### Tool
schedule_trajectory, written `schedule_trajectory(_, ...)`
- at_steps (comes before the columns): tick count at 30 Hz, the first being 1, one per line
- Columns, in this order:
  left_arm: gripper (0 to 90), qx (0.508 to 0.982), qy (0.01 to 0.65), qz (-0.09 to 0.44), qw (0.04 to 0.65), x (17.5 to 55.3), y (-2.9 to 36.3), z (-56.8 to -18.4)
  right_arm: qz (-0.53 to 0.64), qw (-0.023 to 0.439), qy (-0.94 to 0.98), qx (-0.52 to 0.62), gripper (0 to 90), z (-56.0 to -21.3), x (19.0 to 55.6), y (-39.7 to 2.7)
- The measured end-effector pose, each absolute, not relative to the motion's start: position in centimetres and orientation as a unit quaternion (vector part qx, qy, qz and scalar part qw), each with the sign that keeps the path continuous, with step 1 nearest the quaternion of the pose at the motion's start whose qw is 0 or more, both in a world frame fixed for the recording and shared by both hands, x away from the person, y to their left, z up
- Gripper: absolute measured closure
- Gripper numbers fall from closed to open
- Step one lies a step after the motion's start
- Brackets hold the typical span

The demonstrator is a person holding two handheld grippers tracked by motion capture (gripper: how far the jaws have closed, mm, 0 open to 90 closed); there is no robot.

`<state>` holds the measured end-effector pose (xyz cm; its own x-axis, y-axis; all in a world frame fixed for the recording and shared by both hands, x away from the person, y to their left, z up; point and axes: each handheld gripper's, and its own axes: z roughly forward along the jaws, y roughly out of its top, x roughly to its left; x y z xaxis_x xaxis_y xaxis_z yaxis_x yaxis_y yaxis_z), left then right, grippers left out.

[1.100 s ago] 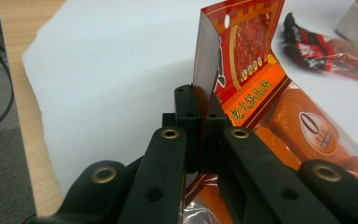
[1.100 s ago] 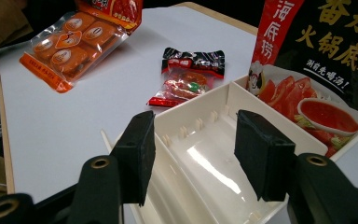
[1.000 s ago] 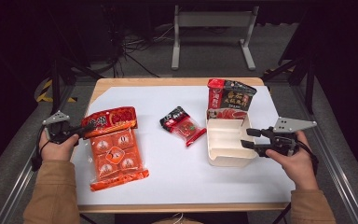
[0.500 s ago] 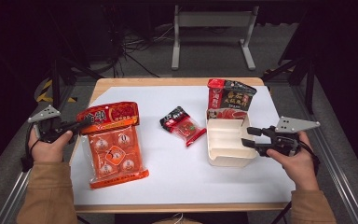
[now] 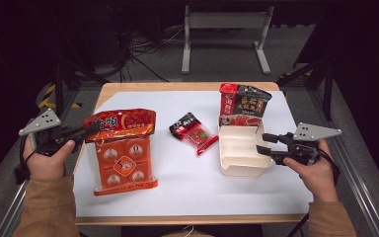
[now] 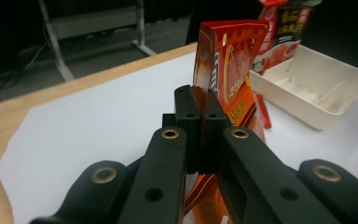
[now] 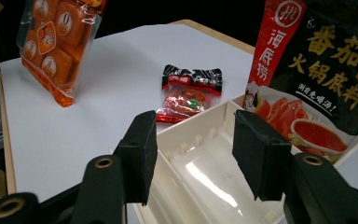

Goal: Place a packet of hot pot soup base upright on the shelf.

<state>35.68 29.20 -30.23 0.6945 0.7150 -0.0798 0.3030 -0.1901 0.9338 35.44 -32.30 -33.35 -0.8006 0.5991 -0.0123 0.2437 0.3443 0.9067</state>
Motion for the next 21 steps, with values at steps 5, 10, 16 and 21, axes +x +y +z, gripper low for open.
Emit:
schedule_trajectory(5,89.8,0.752,0.308,0.198,0.548,34.2,28.3,-28.8,0.513,0.181,0.796,0.263,50.1,-33.2,35.3,-32.5)
schedule_trajectory(10,89.8,0.749,0.271,0.194,0.572,32.6,27.4,-27.5,0.515,0.187,0.794,0.263,50.8,-33.0,35.2,-32.6)
schedule_trajectory(16,89.8,0.755,0.245,0.198,0.575,31.6,26.2,-26.7,0.516,0.187,0.794,0.262,51.1,-33.1,35.3,-32.5)
schedule_trajectory(21,89.8,0.746,0.241,0.203,0.587,31.6,26.0,-26.5,0.517,0.188,0.792,0.264,52.7,-33.1,35.3,-32.5)
